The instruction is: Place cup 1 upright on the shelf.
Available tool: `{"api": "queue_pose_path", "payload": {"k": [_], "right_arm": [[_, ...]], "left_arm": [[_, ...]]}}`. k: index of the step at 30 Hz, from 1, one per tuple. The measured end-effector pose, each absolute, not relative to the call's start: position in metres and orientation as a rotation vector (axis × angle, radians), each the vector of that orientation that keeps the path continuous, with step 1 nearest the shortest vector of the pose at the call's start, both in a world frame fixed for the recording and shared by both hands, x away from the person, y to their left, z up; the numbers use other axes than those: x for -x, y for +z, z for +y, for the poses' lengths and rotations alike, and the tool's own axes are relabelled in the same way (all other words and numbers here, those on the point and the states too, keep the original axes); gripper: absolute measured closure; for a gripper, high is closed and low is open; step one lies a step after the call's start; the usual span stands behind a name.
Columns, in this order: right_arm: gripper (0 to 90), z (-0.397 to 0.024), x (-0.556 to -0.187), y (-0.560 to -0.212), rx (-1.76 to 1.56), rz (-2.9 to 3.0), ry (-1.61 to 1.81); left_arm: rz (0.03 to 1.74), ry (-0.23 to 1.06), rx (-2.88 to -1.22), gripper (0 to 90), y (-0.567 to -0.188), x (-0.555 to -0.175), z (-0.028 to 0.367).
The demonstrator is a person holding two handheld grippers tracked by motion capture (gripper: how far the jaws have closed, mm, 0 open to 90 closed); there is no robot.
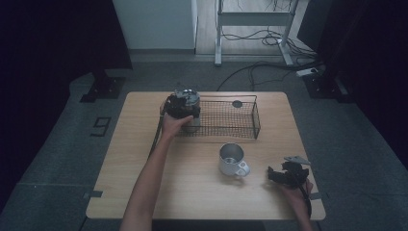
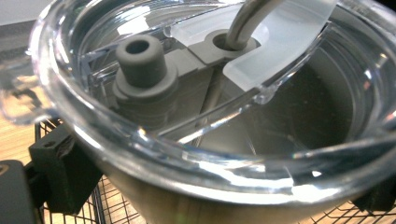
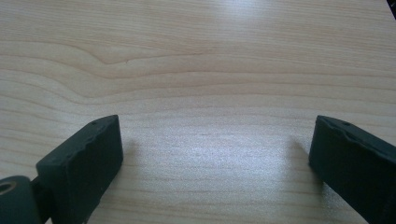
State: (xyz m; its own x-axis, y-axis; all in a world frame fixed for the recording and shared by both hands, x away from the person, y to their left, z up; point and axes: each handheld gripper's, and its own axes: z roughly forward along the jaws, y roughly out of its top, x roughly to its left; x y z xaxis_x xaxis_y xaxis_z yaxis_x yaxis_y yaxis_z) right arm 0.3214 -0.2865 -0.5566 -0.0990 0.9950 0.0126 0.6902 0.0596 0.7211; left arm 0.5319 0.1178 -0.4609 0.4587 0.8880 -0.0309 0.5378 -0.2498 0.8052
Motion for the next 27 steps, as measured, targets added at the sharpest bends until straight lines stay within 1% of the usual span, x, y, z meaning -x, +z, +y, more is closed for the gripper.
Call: {"api": "queue_pose_path", "payload": {"k": [10, 12, 14, 23, 27], "right_arm": [[2.8, -0.286, -0.321, -0.557, -1.679, 1.844, 0.798], [2.8, -0.287, -0.321, -0.557, -1.678, 1.844, 0.798], [2.8, -0.287, -0.321, -0.557, -1.678, 1.844, 0.798], [2.8, -0.286, -0.321, -0.557, -1.679, 1.844, 0.798], [2.8, -0.287, -0.321, -0.557, -1.679, 1.844, 0.798]], "left_arm": [[1.176, 0.587, -1.952, 3.7, -0.463, -0.526, 0.114], [1.192, 0.587, -1.936, 2.8, -0.462, -0.525, 0.112], [1.201, 0.572, -1.895, 2.4, -0.457, -0.524, 0.114], [1.163, 0.577, -1.879, 0.0, -0.439, -0.513, 0.120], [1.148, 0.600, -1.872, 0.0, -0.433, -0.504, 0.121]]}}
